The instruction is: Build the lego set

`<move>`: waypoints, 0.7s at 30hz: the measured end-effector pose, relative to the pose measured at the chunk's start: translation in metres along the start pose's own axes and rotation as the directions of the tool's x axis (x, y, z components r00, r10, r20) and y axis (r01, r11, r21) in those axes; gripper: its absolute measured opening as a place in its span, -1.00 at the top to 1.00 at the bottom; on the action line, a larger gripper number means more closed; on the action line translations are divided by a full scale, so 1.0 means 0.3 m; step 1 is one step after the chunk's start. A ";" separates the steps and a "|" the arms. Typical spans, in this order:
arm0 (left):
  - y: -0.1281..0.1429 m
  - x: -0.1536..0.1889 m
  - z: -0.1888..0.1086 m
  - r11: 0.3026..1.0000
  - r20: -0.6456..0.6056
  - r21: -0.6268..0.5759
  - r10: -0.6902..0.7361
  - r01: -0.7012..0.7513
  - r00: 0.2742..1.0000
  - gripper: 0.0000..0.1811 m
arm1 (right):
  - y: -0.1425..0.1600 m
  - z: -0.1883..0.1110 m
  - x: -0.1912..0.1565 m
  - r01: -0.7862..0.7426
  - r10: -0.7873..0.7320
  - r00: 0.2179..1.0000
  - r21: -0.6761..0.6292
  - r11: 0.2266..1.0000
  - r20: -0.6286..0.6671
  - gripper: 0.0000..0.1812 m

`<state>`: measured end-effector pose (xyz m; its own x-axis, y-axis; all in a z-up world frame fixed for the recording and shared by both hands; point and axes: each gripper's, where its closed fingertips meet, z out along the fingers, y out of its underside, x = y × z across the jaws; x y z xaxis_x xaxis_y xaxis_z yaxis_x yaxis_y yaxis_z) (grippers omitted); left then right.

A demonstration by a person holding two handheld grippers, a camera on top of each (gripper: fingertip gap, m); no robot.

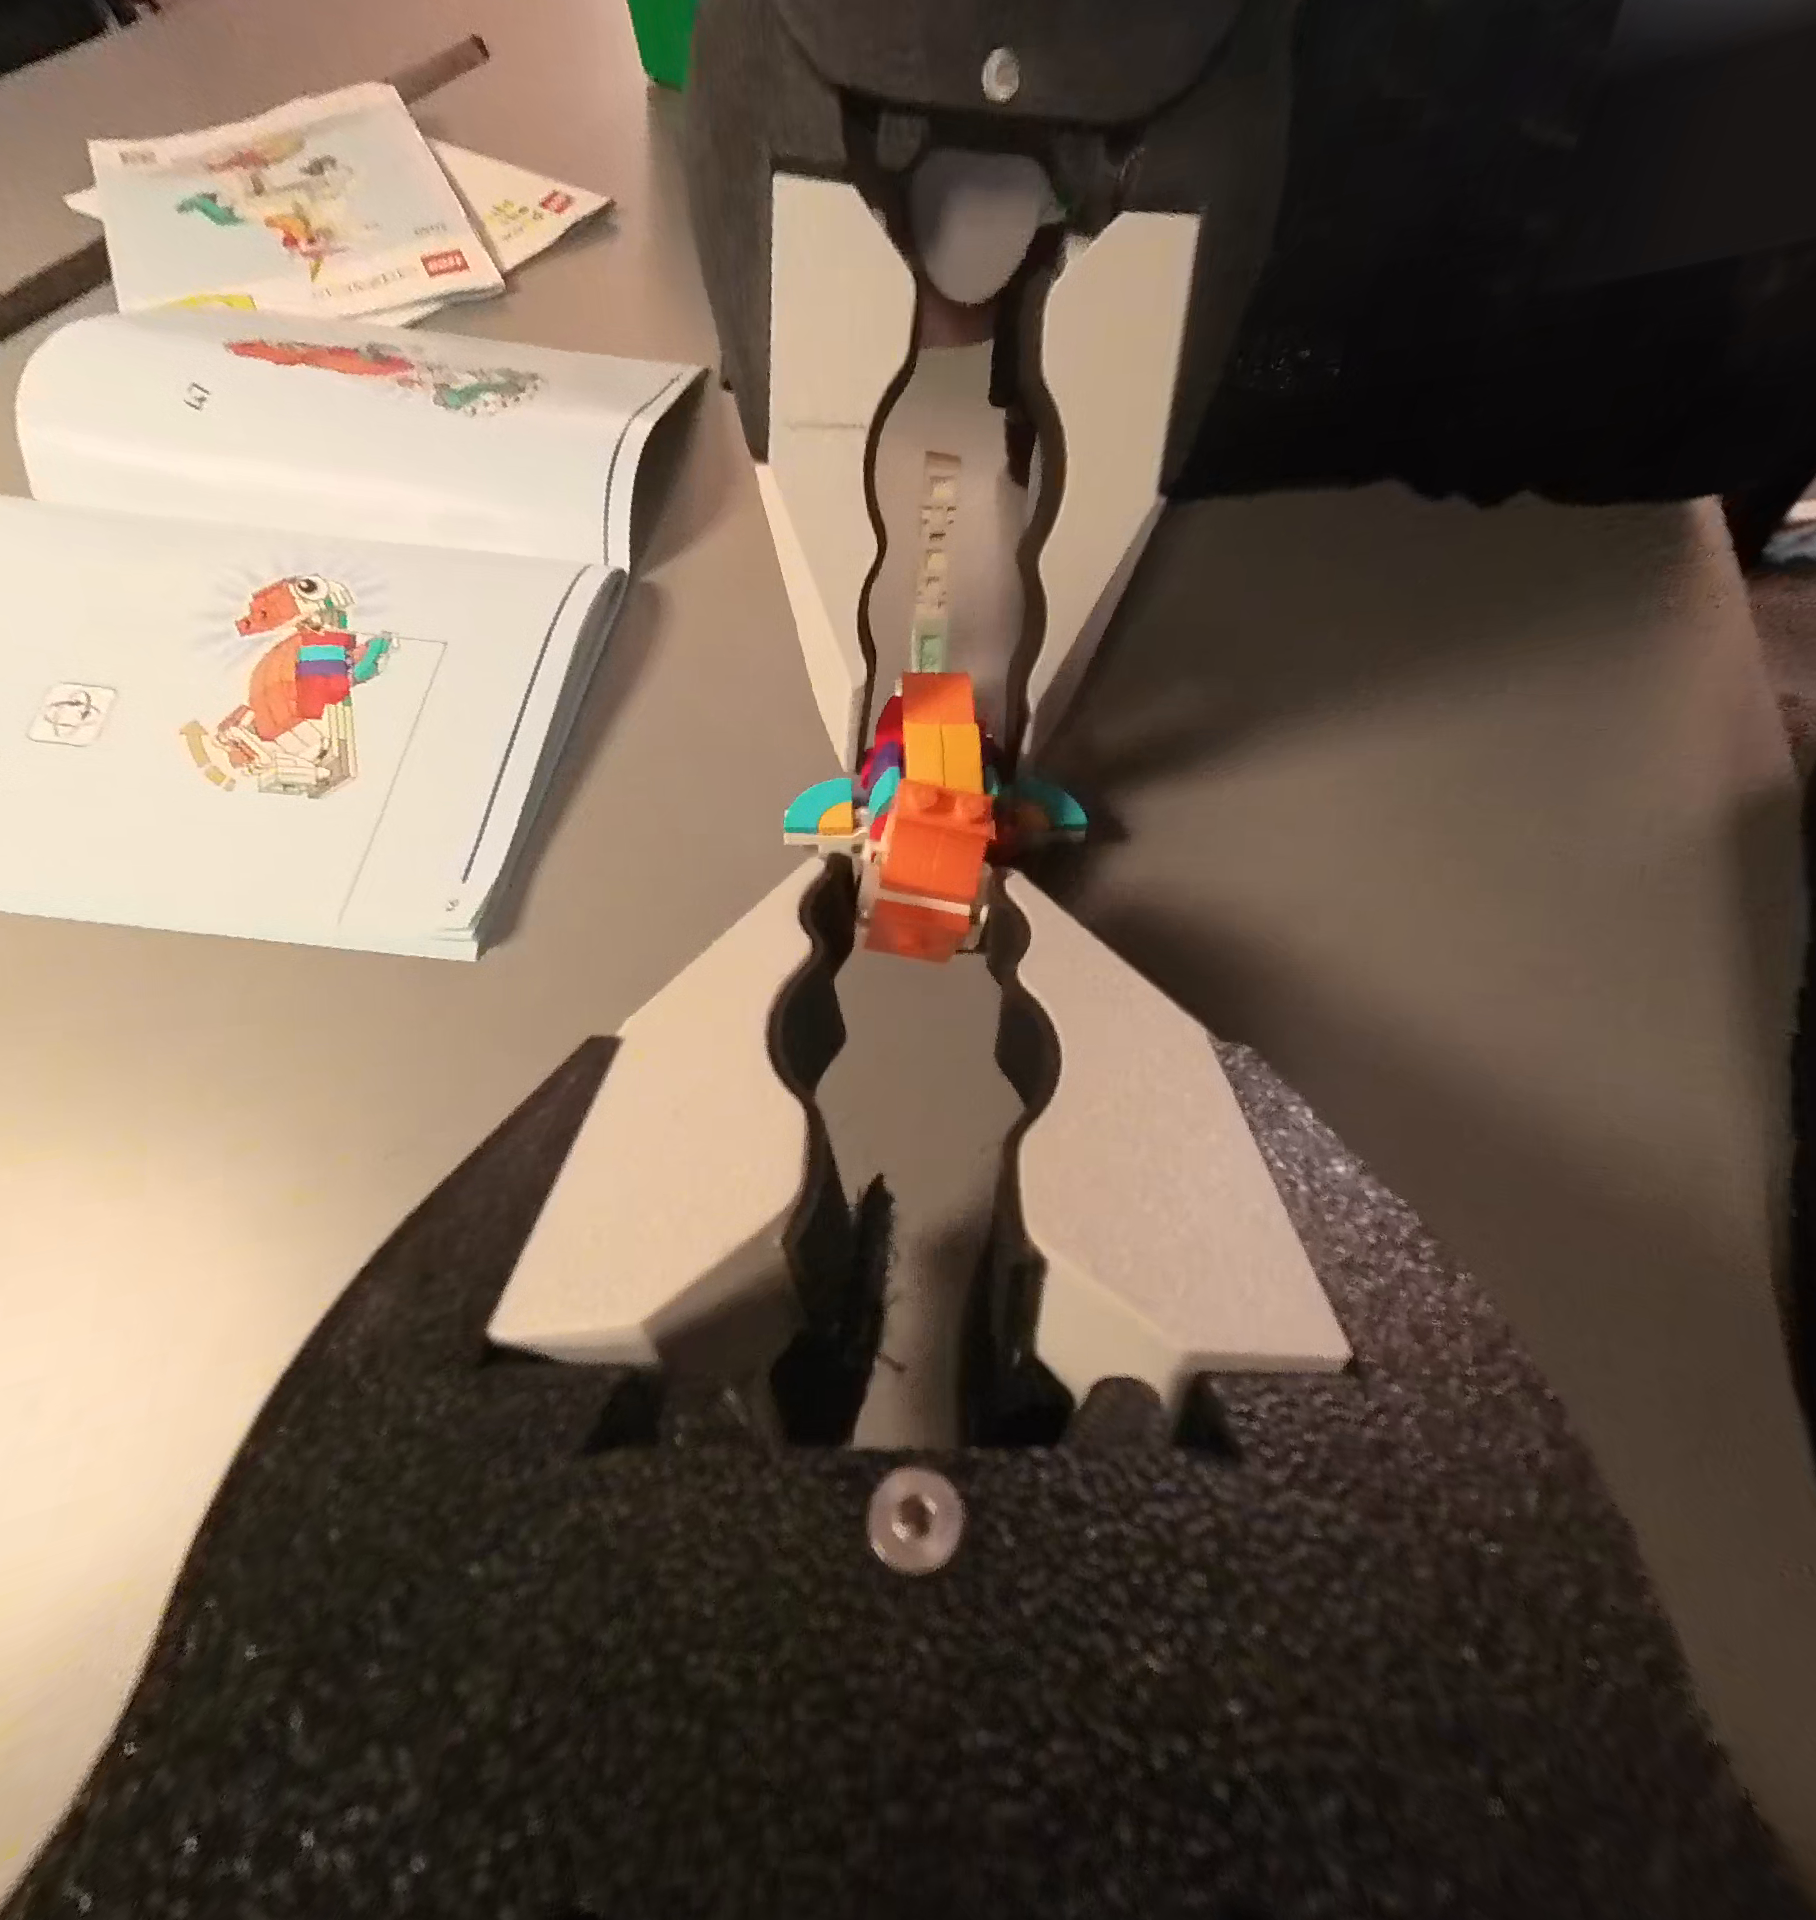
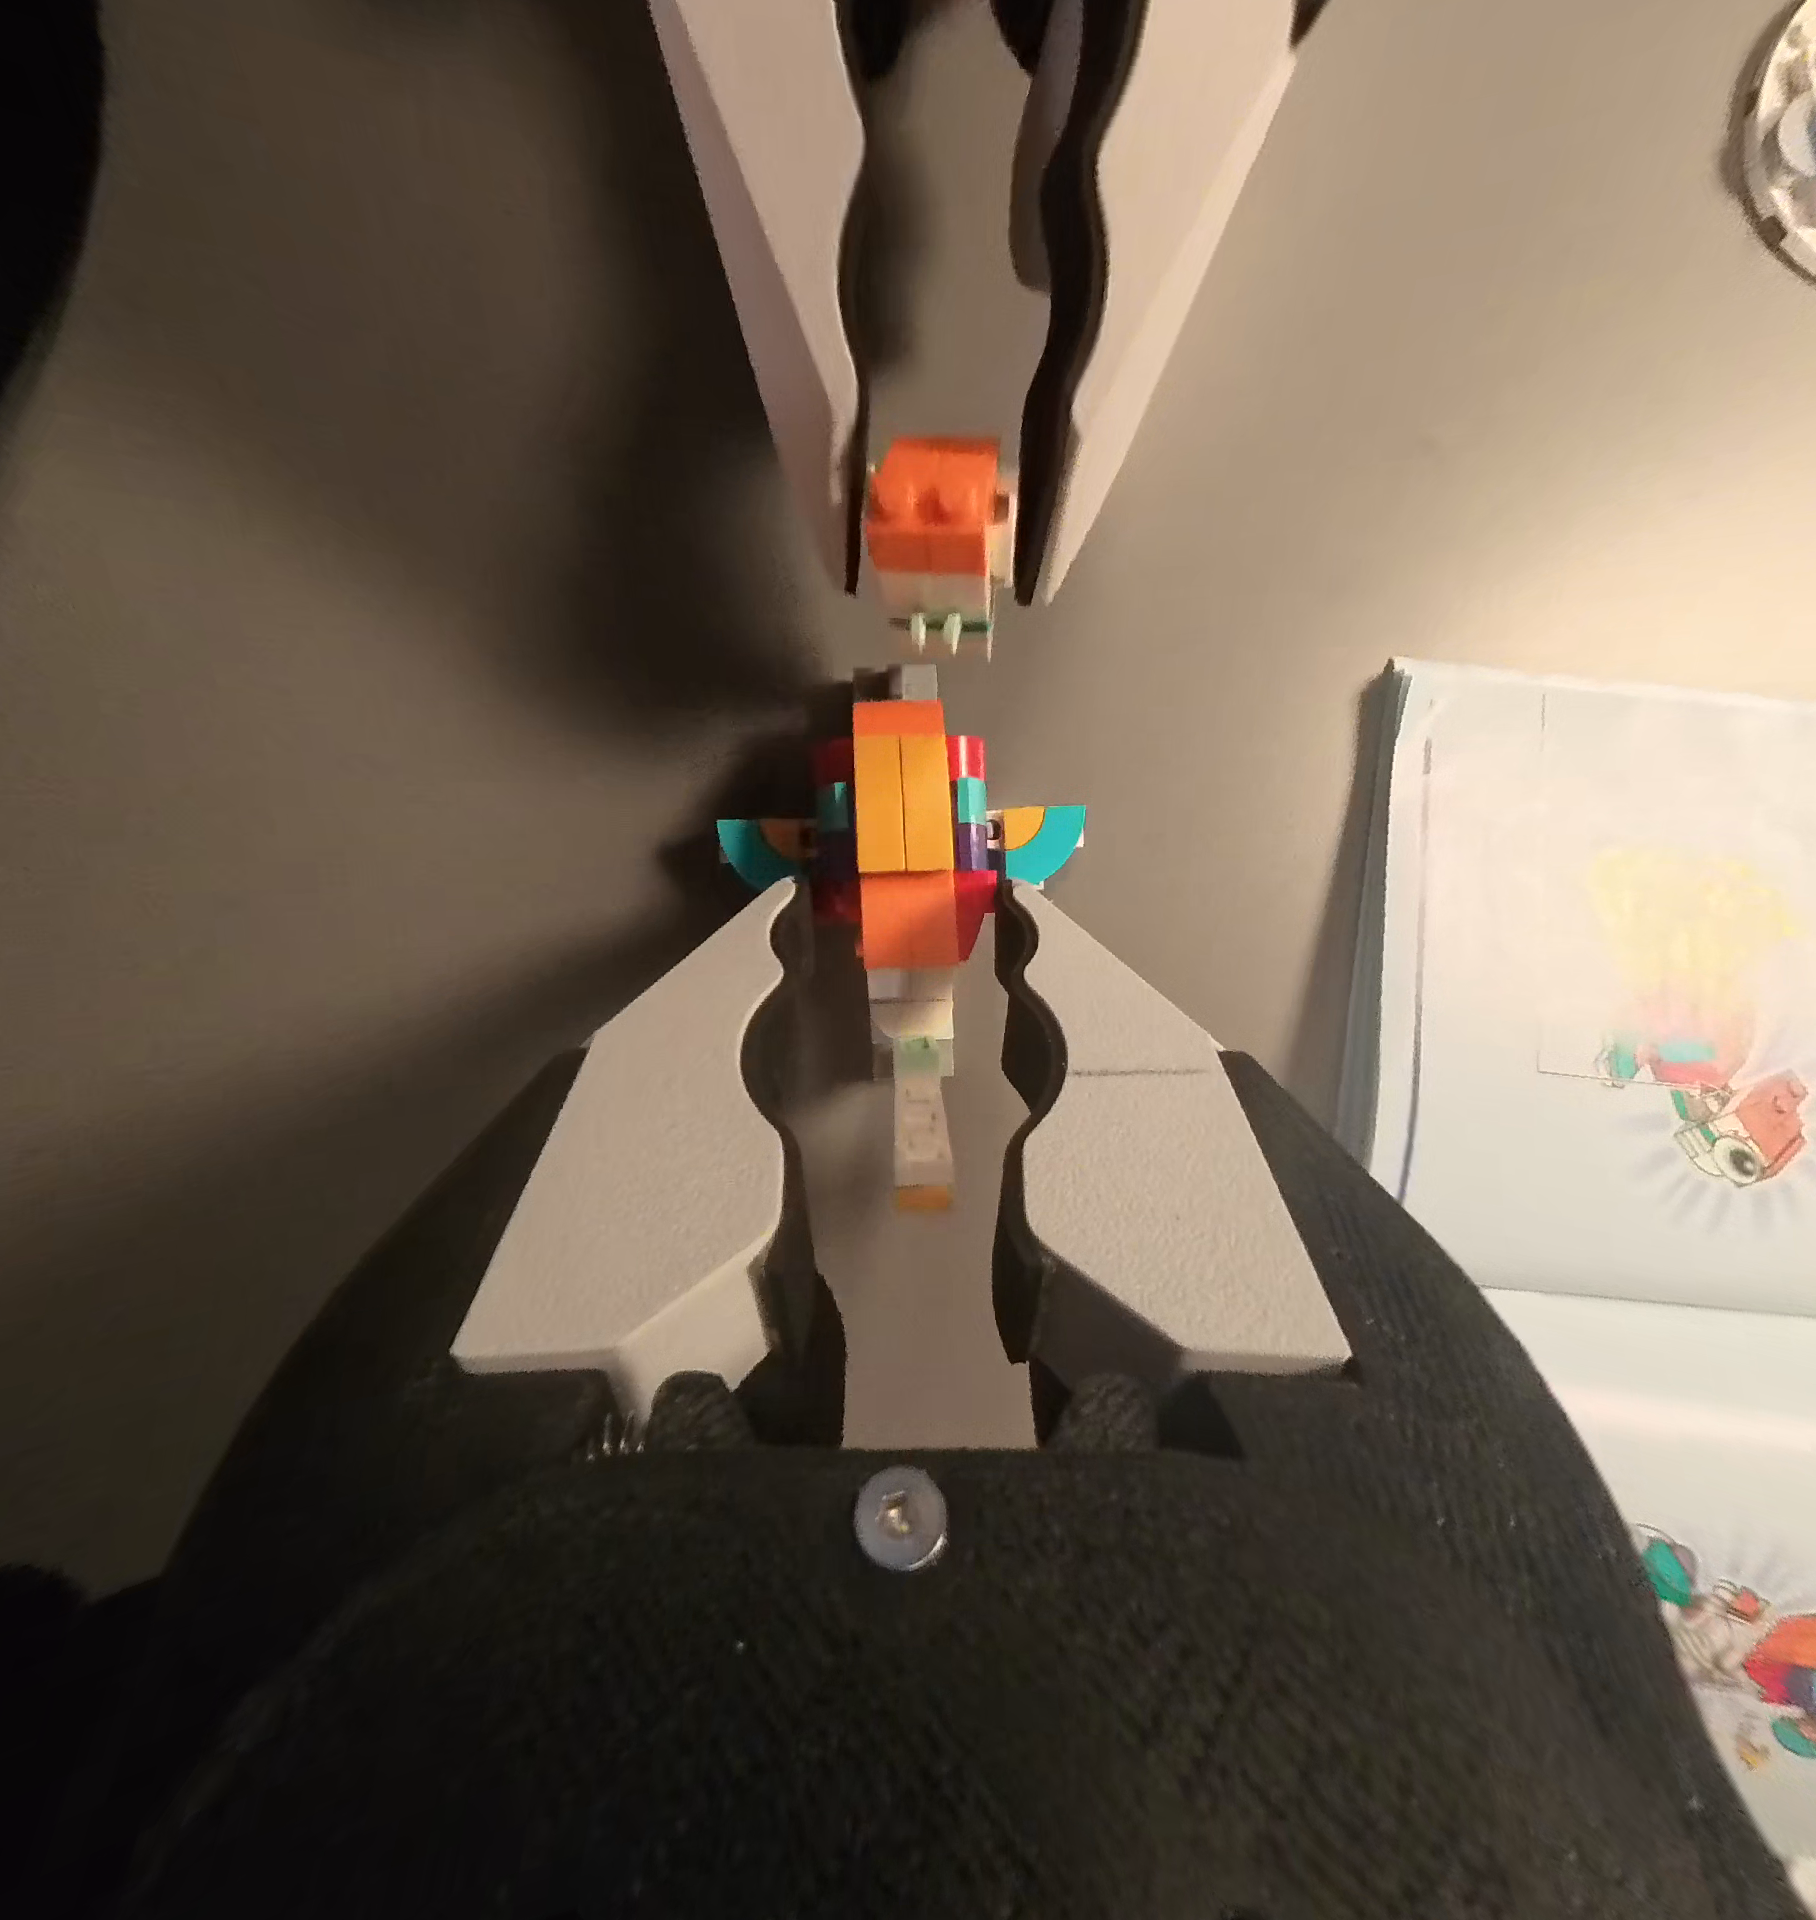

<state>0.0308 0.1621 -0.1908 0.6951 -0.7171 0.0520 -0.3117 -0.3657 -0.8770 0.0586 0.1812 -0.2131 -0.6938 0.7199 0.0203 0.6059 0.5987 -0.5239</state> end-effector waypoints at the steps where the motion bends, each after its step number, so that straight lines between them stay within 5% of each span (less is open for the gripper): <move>1: 0.010 0.002 0.009 1.000 -0.006 -0.030 -0.007 0.007 1.000 0.74 | -0.001 0.001 -0.001 -0.004 0.004 1.000 0.008 1.000 -0.003 0.63; 13: 0.056 -0.008 -0.010 0.976 -0.007 -0.212 -0.057 0.054 0.998 0.74 | -0.001 0.001 -0.001 0.002 -0.001 1.000 0.015 1.000 -0.012 0.63; 21: 0.006 -0.024 -0.002 0.988 -0.005 -0.132 -0.079 0.077 0.997 0.75 | -0.012 0.003 -0.002 0.040 -0.039 0.999 0.061 0.997 -0.005 0.63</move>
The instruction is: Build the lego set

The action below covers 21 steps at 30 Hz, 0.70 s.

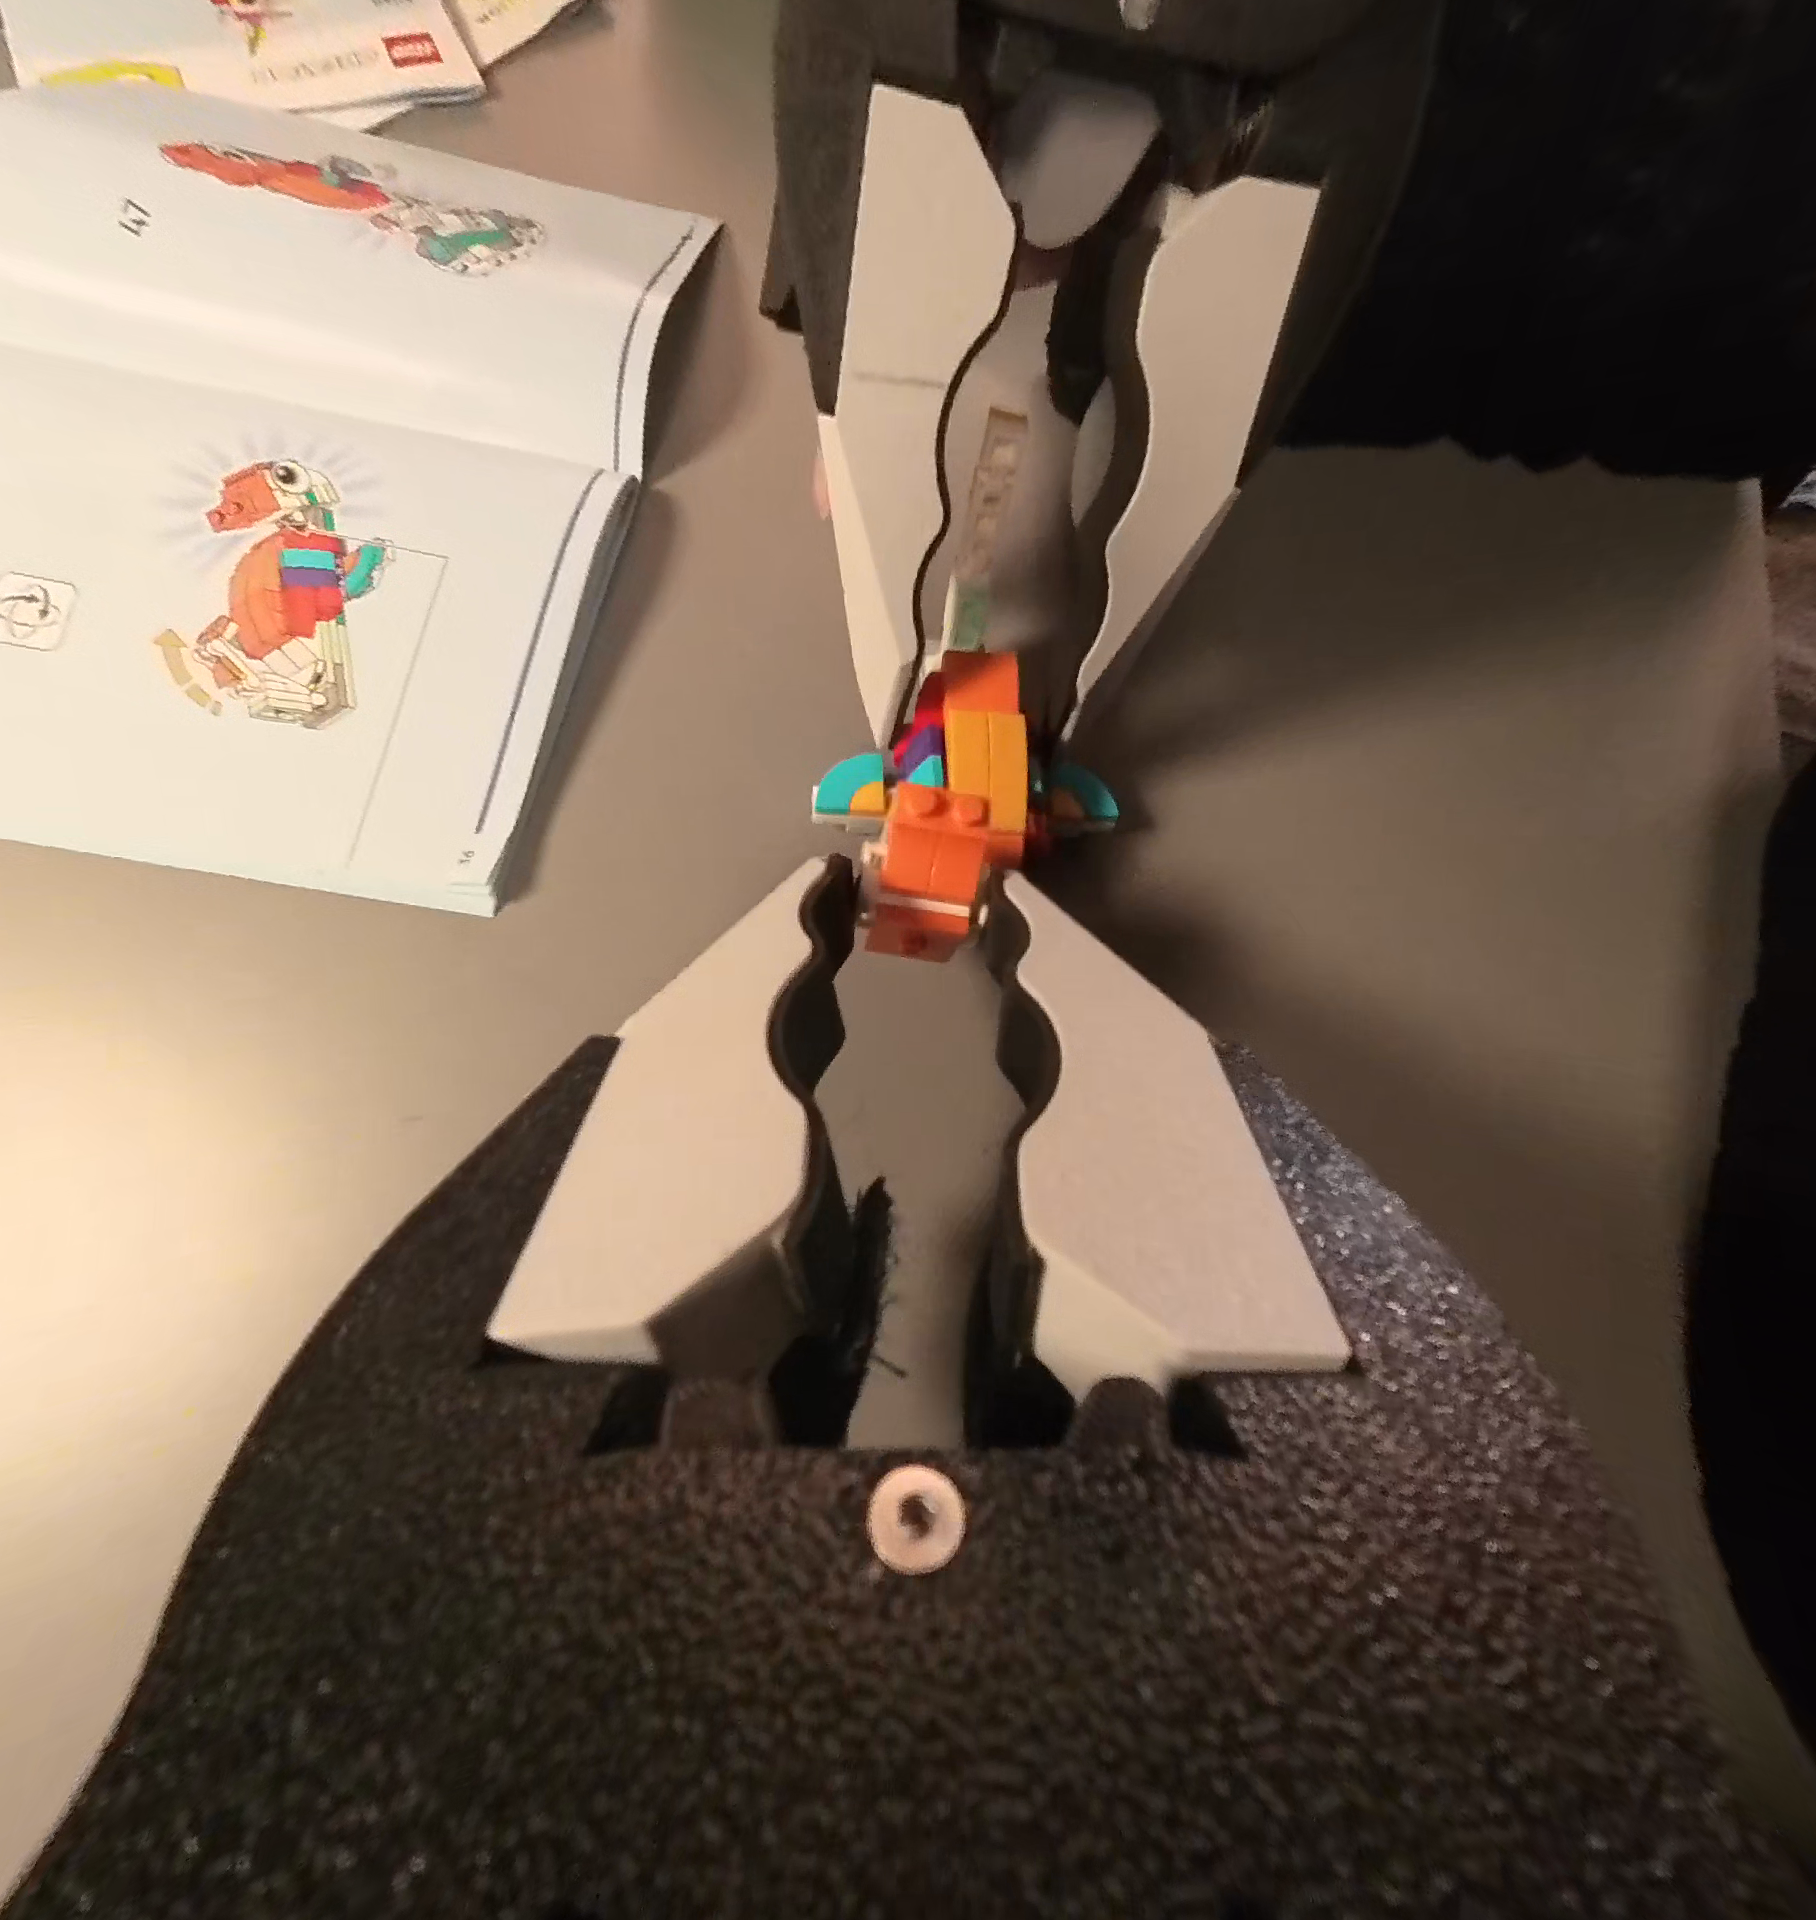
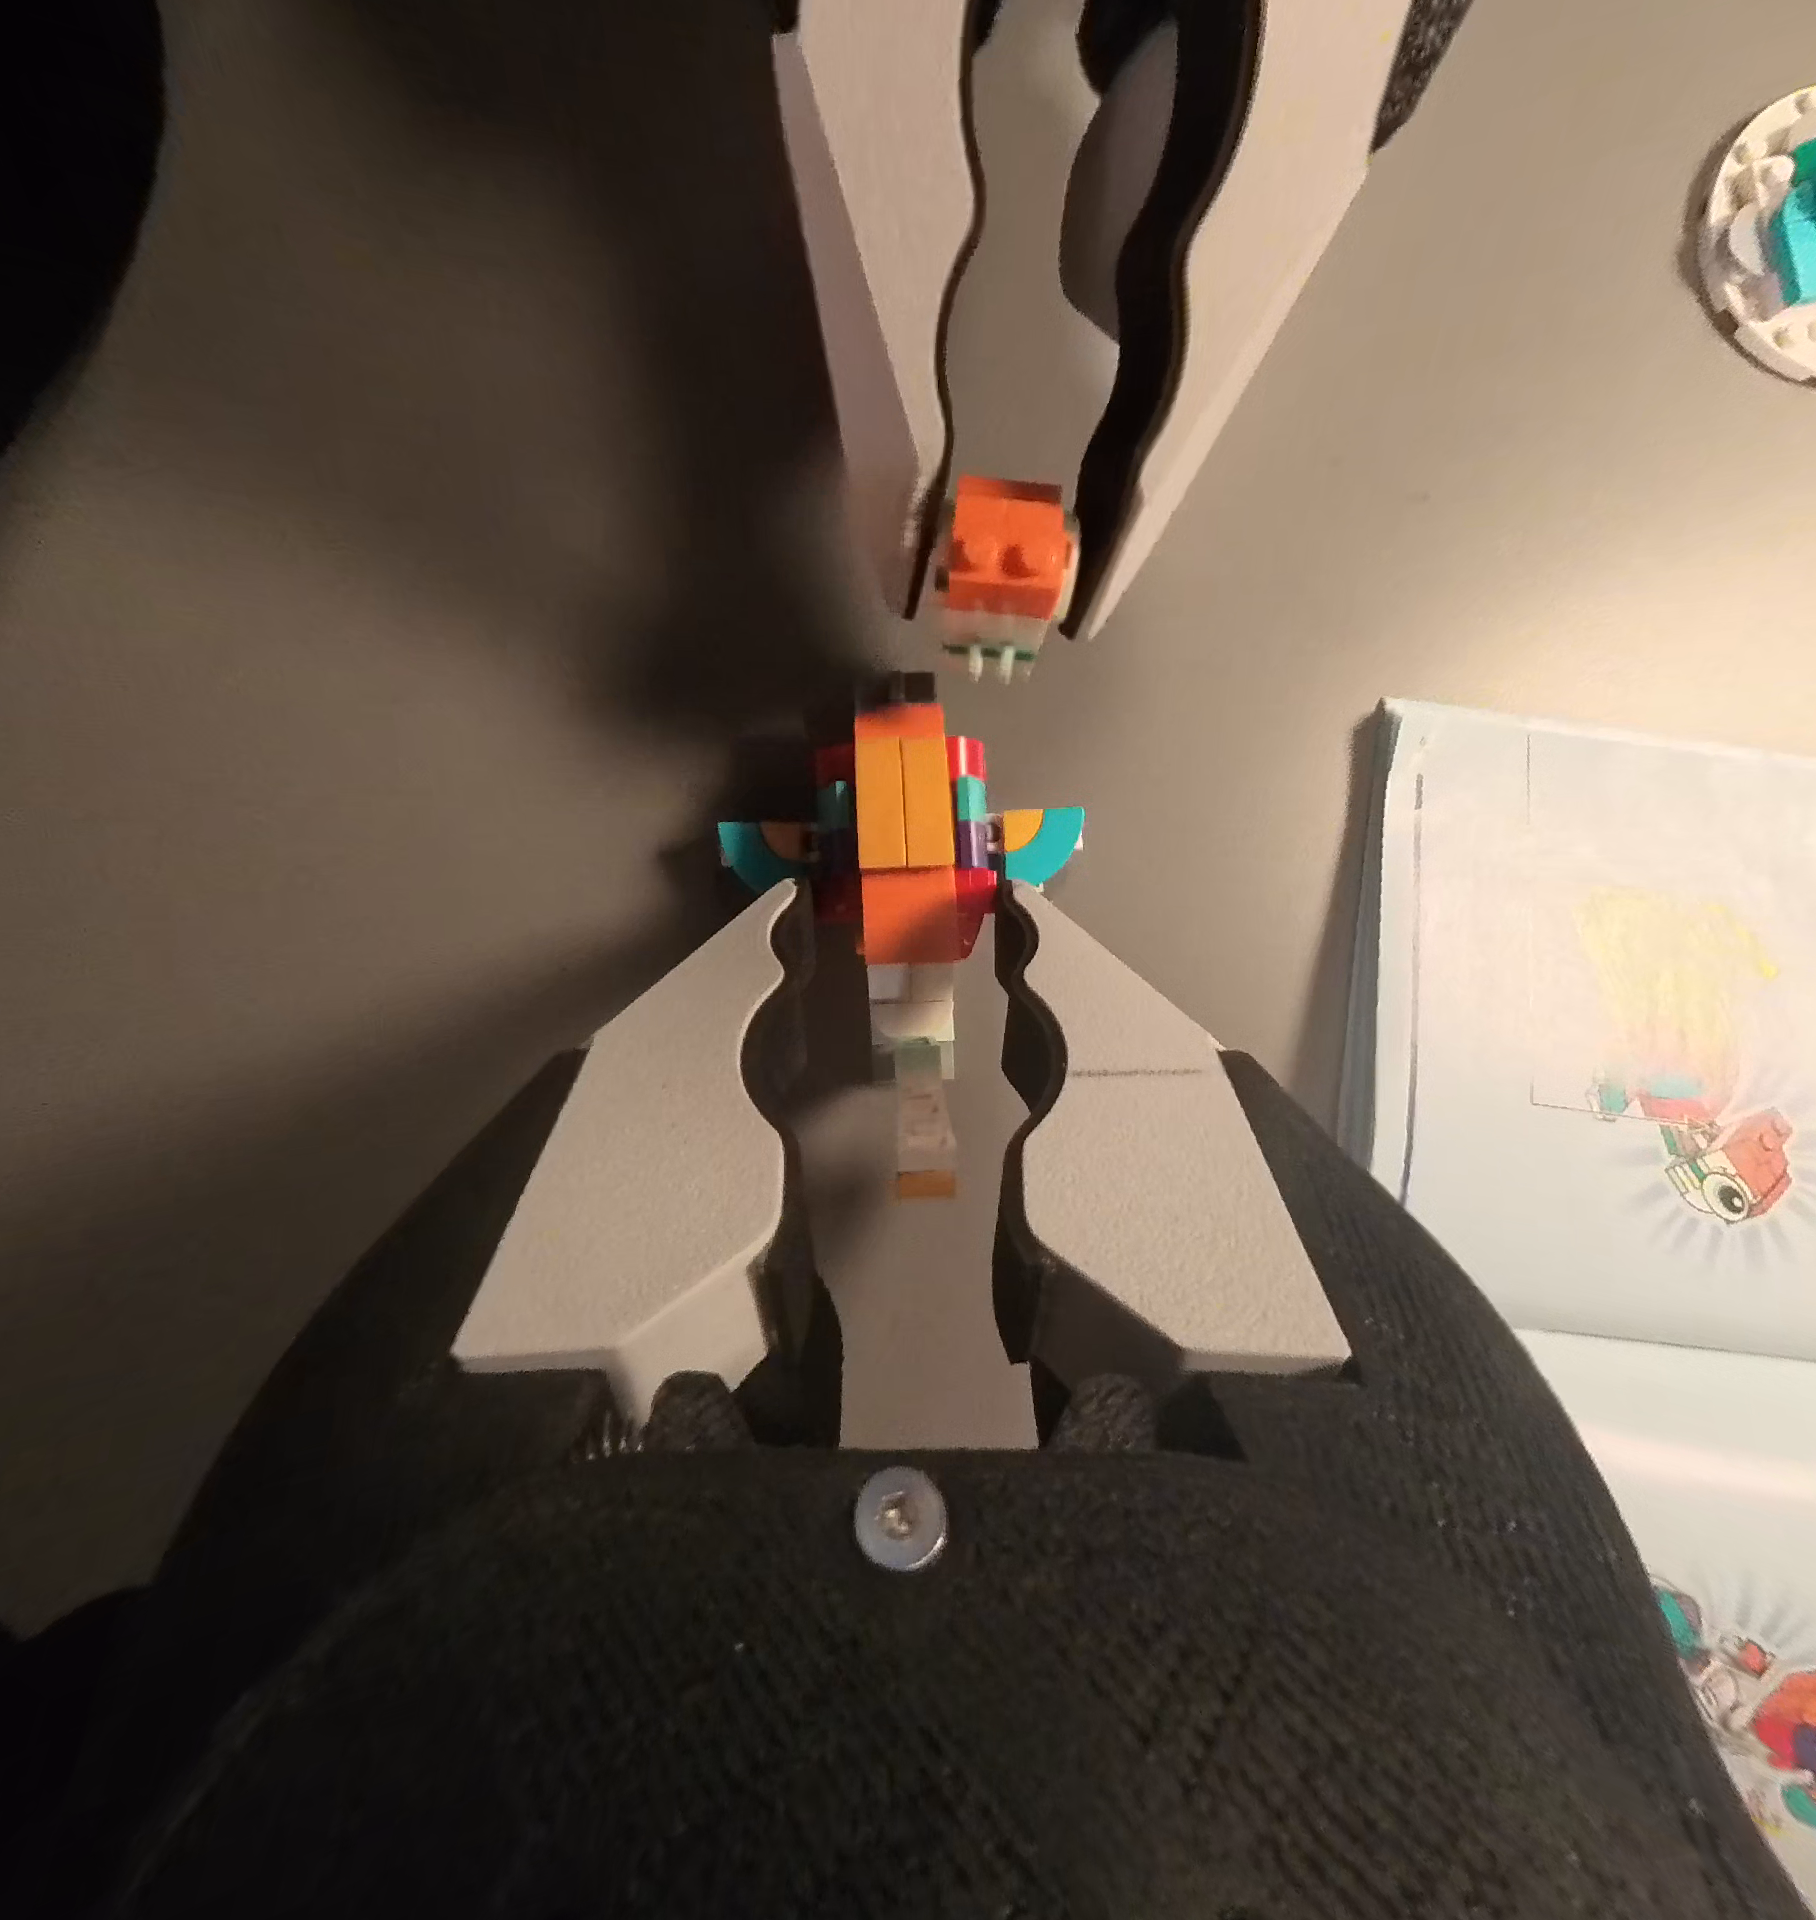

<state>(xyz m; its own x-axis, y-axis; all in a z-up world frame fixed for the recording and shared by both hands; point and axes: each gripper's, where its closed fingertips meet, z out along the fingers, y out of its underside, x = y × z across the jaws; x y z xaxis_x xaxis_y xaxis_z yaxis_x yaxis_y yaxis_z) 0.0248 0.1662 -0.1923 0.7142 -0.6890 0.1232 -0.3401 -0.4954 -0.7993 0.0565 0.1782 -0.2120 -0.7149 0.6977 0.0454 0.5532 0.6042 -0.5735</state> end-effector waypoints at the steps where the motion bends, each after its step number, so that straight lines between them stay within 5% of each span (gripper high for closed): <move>1: -0.002 -0.003 0.001 1.000 0.005 0.004 -0.001 0.001 1.000 0.75 | -0.002 0.001 0.001 0.002 -0.002 1.000 0.007 1.000 0.000 0.63; 8: 0.055 -0.068 -0.022 0.992 0.135 -0.108 0.072 -0.058 0.988 0.75 | -0.016 -0.058 0.022 -0.033 0.035 0.999 0.067 0.997 -0.038 0.36; 21: 0.132 -0.073 -0.027 0.985 0.106 -0.169 -0.002 0.020 0.994 0.67 | 0.026 -0.184 0.044 0.009 0.184 0.908 0.458 0.889 -0.375 0.36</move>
